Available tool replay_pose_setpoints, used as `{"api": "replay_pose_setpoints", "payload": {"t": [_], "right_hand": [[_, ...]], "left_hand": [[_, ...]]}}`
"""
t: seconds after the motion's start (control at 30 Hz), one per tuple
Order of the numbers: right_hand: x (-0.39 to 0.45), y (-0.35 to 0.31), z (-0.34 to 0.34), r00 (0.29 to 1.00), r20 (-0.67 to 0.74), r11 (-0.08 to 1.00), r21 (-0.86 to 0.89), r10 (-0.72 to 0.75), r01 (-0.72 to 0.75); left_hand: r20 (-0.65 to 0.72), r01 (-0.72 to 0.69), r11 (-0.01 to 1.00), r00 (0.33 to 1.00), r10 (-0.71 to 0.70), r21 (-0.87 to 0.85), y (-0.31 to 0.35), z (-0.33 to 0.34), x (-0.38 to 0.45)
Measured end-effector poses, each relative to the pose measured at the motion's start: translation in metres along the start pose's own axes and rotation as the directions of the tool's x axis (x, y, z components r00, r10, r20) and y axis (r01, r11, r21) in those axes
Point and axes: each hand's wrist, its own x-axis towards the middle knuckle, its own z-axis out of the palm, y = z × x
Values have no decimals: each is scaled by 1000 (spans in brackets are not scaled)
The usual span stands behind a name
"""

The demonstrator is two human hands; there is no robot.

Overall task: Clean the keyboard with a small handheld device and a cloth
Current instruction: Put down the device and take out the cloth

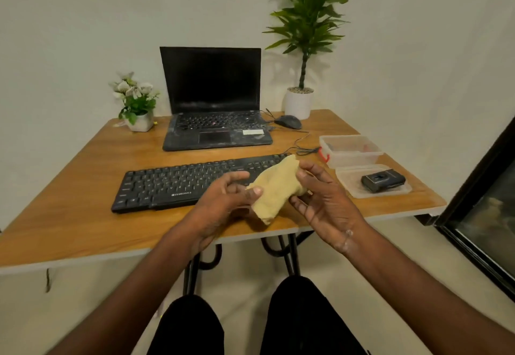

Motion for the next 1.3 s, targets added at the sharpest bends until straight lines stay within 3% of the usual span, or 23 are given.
{"api": "replay_pose_setpoints", "payload": {"t": [0.07,0.1,0.2,0.27,0.4,0.5,0.57,0.7,0.77,0.83,0.93,1.03,1.17,1.3], "right_hand": [[1,2,-1,1000,14,998,59,19,-20],[1,3,-1,999,21,997,75,25,-27],[-1,2,2,998,43,992,115,38,-43],[-2,1,4,998,36,994,101,45,-49],[-1,2,1,999,22,998,58,27,-28],[-1,4,-2,999,23,998,-32,-44,45],[-1,6,-2,993,-16,978,-173,-118,114],[0,11,-5,926,-85,725,-650,-366,227],[0,12,-8,874,-59,580,-770,-482,267],[0,12,-9,860,-7,527,-793,-510,306],[1,10,-5,929,-37,720,-643,-368,260],[0,11,1,959,-146,837,-530,-245,133],[1,11,1,973,-212,893,-451,-96,-10],[3,5,-7,987,-104,911,-385,119,-151]], "left_hand": [[-46,50,986,997,-58,-159,2,0,-1],[-61,80,986,994,-90,-144,7,2,-4],[-154,122,975,984,-94,184,12,10,-9],[-132,78,963,990,-45,259,11,14,-9],[-55,-10,990,998,18,142,4,16,-7],[-32,-127,949,989,142,289,-1,13,-6],[-76,-191,871,965,251,453,-2,9,-4],[-151,-270,793,900,410,545,-3,1,-4],[-119,-325,804,893,435,497,0,-1,-5],[-69,-346,869,917,393,354,6,1,-8],[-24,-228,965,972,232,128,12,8,-12],[-30,-117,981,992,123,157,8,10,-11],[-25,-46,998,999,47,48,3,8,-9],[-71,5,999,997,-8,-44,2,1,-5]]}}
